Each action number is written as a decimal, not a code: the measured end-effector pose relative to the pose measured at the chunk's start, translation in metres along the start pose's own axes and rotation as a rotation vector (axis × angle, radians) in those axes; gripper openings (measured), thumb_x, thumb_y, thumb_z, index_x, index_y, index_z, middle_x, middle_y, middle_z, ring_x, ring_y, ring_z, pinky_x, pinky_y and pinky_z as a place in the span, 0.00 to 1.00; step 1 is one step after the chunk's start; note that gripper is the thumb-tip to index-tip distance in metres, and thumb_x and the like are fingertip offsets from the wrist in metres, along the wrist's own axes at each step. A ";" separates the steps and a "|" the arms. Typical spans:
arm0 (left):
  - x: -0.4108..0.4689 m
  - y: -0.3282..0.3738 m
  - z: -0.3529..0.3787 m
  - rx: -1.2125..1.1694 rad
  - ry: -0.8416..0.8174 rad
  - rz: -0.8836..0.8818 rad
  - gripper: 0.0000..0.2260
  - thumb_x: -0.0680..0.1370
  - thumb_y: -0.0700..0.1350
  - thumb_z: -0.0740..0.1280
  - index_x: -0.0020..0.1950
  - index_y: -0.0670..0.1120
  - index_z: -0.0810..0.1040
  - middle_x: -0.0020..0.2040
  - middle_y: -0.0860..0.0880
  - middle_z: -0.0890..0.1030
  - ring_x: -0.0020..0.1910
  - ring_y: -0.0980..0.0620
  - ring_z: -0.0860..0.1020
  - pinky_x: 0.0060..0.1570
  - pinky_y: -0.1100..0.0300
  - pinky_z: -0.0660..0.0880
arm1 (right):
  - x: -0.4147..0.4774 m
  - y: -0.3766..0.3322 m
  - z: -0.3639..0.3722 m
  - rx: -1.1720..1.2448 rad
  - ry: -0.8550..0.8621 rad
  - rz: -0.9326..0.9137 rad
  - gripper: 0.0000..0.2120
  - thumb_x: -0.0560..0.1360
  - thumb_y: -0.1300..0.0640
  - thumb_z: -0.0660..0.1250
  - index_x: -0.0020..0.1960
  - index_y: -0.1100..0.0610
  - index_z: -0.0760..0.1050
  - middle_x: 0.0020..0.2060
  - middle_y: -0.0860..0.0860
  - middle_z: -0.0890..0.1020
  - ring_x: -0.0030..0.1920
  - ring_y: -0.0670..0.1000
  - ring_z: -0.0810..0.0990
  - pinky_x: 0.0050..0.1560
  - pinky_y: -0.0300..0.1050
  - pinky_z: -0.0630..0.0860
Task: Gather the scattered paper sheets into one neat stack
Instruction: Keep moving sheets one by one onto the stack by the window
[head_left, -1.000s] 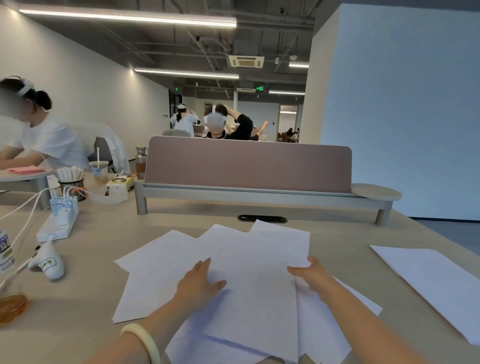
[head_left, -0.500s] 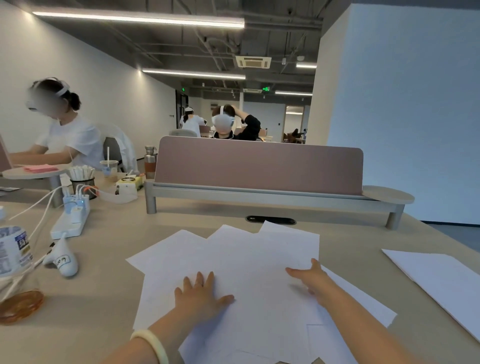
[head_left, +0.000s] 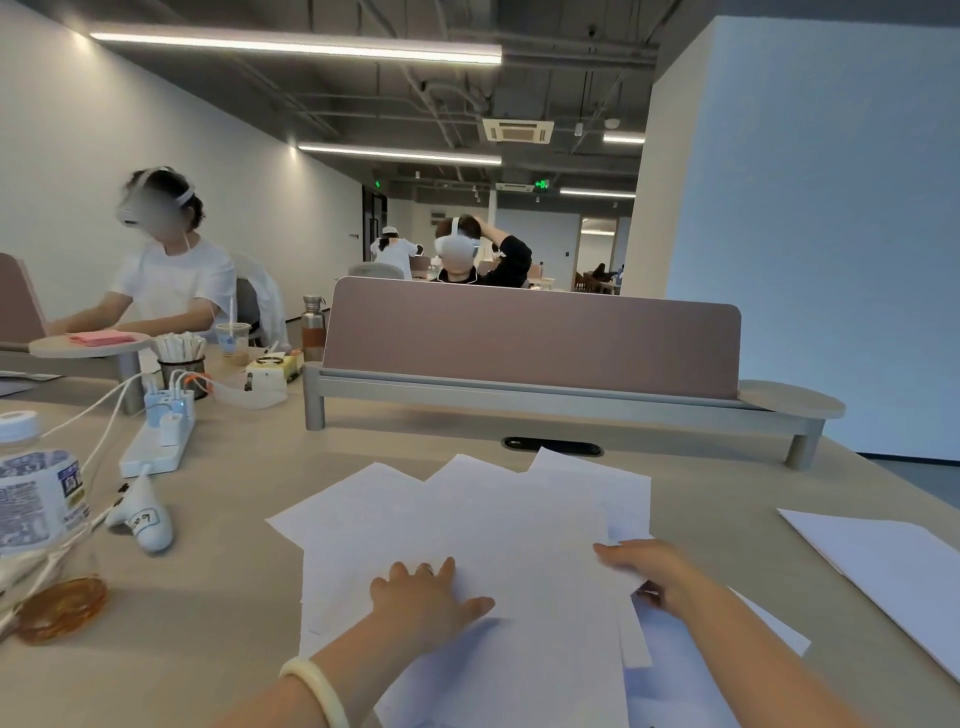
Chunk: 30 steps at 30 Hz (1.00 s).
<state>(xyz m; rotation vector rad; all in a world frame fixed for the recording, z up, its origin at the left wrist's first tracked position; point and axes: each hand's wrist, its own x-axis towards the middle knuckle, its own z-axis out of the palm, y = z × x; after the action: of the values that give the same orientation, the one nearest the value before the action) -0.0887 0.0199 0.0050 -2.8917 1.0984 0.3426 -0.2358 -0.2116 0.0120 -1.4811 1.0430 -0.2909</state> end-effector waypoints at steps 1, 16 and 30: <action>-0.001 0.000 -0.001 0.003 -0.002 0.006 0.36 0.74 0.71 0.46 0.77 0.53 0.51 0.74 0.49 0.63 0.71 0.43 0.60 0.66 0.48 0.60 | -0.002 -0.001 -0.001 -0.015 0.000 -0.019 0.08 0.66 0.57 0.76 0.39 0.59 0.79 0.37 0.56 0.82 0.37 0.55 0.77 0.38 0.43 0.67; 0.020 -0.022 -0.014 -0.659 0.124 0.011 0.37 0.75 0.61 0.63 0.77 0.48 0.52 0.74 0.46 0.65 0.72 0.45 0.65 0.70 0.53 0.62 | 0.002 0.018 -0.016 0.080 -0.044 -0.236 0.17 0.73 0.66 0.68 0.61 0.58 0.74 0.51 0.56 0.83 0.48 0.57 0.82 0.46 0.49 0.80; 0.035 -0.001 -0.020 -1.321 0.081 0.229 0.11 0.67 0.42 0.76 0.47 0.46 0.80 0.47 0.48 0.83 0.43 0.51 0.82 0.41 0.62 0.76 | 0.003 0.019 -0.021 0.324 -0.197 -0.268 0.16 0.74 0.63 0.67 0.61 0.59 0.74 0.54 0.57 0.83 0.52 0.57 0.82 0.46 0.46 0.81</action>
<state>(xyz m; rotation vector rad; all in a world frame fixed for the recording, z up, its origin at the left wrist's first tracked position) -0.0586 -0.0042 0.0167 -3.7898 1.6611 1.4483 -0.2573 -0.2245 -0.0015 -1.3220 0.6067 -0.4711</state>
